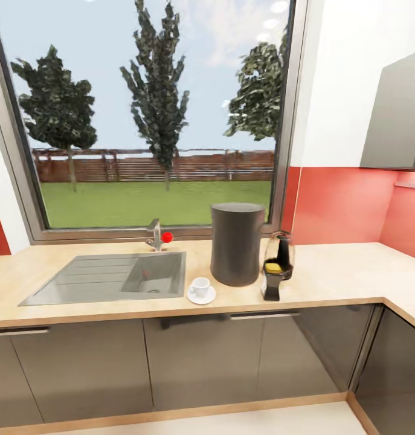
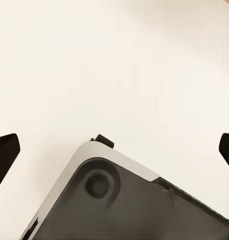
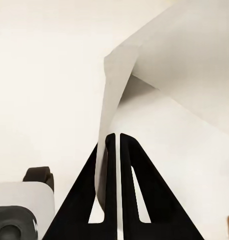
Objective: Set up a coffee station on the kitchen countertop: keep the coffee maker on the countertop, move the bottle of coffee from the kitchen shelf to the counter next to the coffee maker, place a paper coffee filter on top of the coffee maker, put the saucer next to the coffee maker with the coffee cup on the saucer, and place the electric kettle next to the coffee maker.
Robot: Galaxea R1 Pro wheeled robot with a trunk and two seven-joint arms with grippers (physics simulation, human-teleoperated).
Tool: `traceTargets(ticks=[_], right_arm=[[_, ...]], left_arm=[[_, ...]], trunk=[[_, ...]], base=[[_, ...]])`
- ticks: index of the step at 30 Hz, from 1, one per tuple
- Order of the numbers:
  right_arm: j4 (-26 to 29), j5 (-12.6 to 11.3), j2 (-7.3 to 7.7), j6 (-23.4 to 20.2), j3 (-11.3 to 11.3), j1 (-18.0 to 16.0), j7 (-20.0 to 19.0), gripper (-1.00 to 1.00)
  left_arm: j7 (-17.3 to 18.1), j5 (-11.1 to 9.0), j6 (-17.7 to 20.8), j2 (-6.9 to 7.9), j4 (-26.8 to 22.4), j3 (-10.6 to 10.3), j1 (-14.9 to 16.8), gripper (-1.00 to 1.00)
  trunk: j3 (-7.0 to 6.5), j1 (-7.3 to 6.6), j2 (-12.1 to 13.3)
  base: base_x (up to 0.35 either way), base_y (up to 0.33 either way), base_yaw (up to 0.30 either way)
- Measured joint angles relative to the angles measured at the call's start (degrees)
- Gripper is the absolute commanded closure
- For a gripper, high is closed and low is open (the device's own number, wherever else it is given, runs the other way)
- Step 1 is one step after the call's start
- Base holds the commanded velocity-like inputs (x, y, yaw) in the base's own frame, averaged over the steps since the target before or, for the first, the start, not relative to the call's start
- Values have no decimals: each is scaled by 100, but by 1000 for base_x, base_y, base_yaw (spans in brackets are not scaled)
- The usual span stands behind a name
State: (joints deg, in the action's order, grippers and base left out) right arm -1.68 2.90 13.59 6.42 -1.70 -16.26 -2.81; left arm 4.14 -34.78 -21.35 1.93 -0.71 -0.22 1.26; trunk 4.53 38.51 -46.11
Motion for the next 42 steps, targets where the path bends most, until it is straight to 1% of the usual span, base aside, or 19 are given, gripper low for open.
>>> traceTargets(ticks=[4,7,9,10,13,15,18,20,23,25,27,29,31,32,33,36,38,40,42], right_arm=[[6,45,-63,12,13,0,33,100],[3,169,-159,109,104,-11,-17,100],[3,252,-223,174,162,-10,-22,100],[6,295,-255,201,134,-7,-28,100],[13,243,-352,146,81,-2,-28,100],[20,269,-416,180,106,-35,-47,100],[32,391,-406,279,34,-134,-12,100],[38,377,-366,344,-6,-199,-4,100],[40,372,-358,355,-23,-262,0,100],[0,336,-423,286,39,-195,-41,100],[0,299,-487,222,100,-129,-37,100],[1,265,-551,274,161,-107,-31,100],[5,367,-597,340,221,-139,-13,100],[7,411,-564,372,191,-149,-5,100],[8,392,-597,340,222,-116,-35,100],[46,339,-693,274,315,-19,-125,100],[56,374,-757,340,377,46,-184,100],[96,388,-693,410,317,92,-112,100],[159,413,-628,479,255,49,-125,100]], left_arm=[[0,2,0,0,-1,-37,0,-100],[-30,-108,-9,84,-27,43,1,-100],[-29,-146,-9,84,-27,43,0,-100],[0,-107,-4,52,-40,24,0,-100],[44,4,3,-45,-52,-51,0,-100],[87,71,-27,-83,-77,-106,0,-100],[103,84,-41,-96,-78,-117,0,-100],[76,72,-57,-99,-78,-117,0,-100],[57,63,-68,-103,-78,-115,0,-100],[-6,124,-3,-59,-113,-86,0,-100],[-24,187,33,-54,-113,-91,0,-100],[-2,185,13,-52,-113,-91,0,-100],[60,126,-25,-84,-123,-90,0,-100],[84,113,-39,-111,-124,-101,0,-100],[52,80,-6,-84,-123,-115,0,-100],[-39,-21,31,-91,-158,-95,0,-100],[20,40,-2,-101,-168,-95,0,-100],[84,94,-41,-127,-162,-99,0,-100],[149,145,-79,-158,-150,-121,0,-100]], trunk=[[0,0,0],[0,0,2],[0,0,0],[0,0,0],[0,0,0],[-18,-21,39],[-72,-87,159],[-108,-131,240],[-162,-197,360],[-161,-197,360],[-161,-197,360],[-161,-197,360],[-161,-197,360],[-162,-197,360],[-161,-197,360],[-161,-197,360],[-161,-197,360],[-162,-197,360],[-162,-197,360]], base=[[0,-229,0],[0,0,0],[0,0,0],[0,0,0],[0,0,0],[0,0,0],[0,0,0],[0,0,0],[0,0,0],[0,0,0],[0,0,0],[0,0,0],[0,0,0],[0,0,0],[0,0,0],[0,0,0],[0,0,0],[0,0,0],[0,0,0]])
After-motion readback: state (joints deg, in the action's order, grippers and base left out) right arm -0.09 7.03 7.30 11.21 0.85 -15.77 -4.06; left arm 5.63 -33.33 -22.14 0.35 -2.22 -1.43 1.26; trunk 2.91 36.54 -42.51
